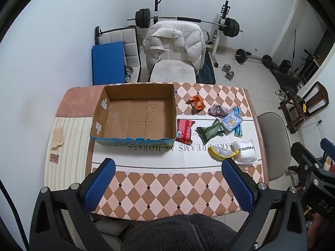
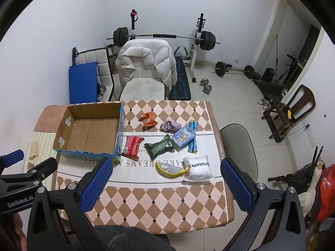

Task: Organize soft objects

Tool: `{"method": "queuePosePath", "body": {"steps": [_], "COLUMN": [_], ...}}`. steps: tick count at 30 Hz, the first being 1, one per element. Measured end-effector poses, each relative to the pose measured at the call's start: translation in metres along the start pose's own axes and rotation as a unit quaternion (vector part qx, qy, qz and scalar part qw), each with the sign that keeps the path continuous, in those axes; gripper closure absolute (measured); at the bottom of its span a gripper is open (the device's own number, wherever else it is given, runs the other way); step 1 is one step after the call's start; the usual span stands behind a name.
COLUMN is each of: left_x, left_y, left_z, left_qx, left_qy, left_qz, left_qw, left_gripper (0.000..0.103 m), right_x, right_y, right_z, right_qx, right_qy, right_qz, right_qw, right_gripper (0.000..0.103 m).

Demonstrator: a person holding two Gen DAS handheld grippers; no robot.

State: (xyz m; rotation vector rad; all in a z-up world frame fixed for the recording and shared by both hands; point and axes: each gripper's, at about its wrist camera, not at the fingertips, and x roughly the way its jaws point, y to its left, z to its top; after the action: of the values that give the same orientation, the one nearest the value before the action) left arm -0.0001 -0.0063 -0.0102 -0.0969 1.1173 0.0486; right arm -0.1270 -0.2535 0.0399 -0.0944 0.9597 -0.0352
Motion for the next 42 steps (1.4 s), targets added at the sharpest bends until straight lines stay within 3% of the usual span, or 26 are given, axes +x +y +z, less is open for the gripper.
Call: {"method": "queuePosePath", "body": {"steps": [42], "left_x": [-0.020], "left_y": [-0.008], "left_z": [-0.005], "left_qx": [0.004], "left_qy": [-0.016], "left_qz": [0.011], "left_qw": [0.9998], "left_gripper": [0.000], "right_x": [-0.006], "right_y": [-0.008], "right_z": [-0.005], "right_qx": [0.002], "right_qy": [-0.004], "right_qz": [0.009], "right_qw": [1.000], "right_gripper": [0.000]}}
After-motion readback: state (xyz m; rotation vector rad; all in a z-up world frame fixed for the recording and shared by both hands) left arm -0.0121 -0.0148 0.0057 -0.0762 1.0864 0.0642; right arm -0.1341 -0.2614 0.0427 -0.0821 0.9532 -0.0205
